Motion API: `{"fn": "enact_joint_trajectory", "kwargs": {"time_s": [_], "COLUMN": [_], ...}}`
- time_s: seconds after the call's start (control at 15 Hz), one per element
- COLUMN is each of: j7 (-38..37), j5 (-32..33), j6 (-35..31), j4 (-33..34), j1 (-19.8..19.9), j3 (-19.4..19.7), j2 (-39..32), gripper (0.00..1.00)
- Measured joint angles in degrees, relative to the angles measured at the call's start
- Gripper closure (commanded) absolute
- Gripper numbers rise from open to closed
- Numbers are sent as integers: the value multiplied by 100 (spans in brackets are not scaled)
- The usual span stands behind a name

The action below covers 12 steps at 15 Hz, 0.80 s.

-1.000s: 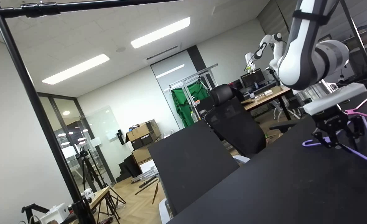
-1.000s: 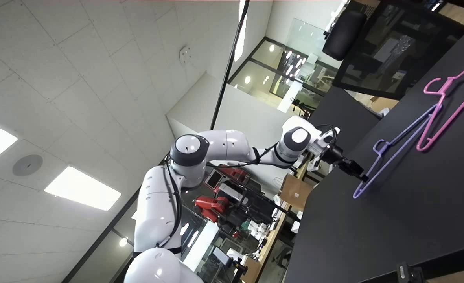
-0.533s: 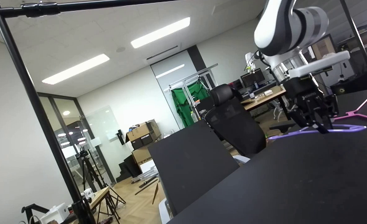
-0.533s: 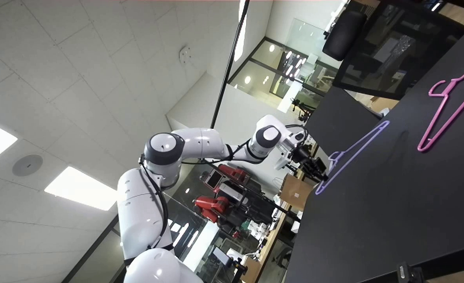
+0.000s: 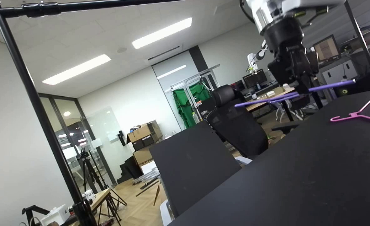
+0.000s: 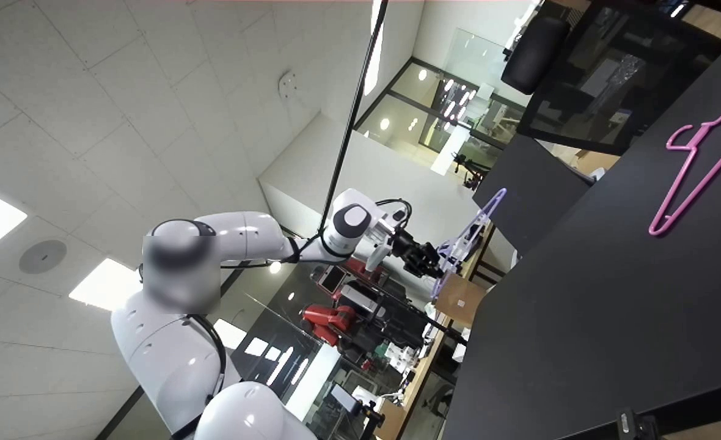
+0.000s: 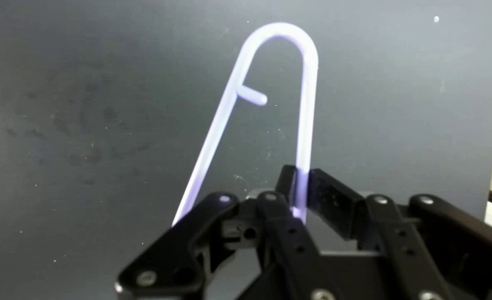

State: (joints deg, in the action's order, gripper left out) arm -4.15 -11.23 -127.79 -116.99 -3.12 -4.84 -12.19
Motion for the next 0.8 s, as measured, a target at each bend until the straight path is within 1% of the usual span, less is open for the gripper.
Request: {"fn": "enact_joint_trajectory", "kwargs": {"time_s": [0.27, 0.47, 0.6, 0.8], "j7": [2, 38, 457, 1702], "j5": [48, 78, -312, -1373], "j6": [-23, -16, -198, -379], "j4": [-668, -1066, -1345, -1706], "j1": [18, 124, 161, 100], "j3": [52, 223, 466, 1056], "j2": [1356, 2352, 2921, 3460], "gripper": [96, 96, 96, 96]}}
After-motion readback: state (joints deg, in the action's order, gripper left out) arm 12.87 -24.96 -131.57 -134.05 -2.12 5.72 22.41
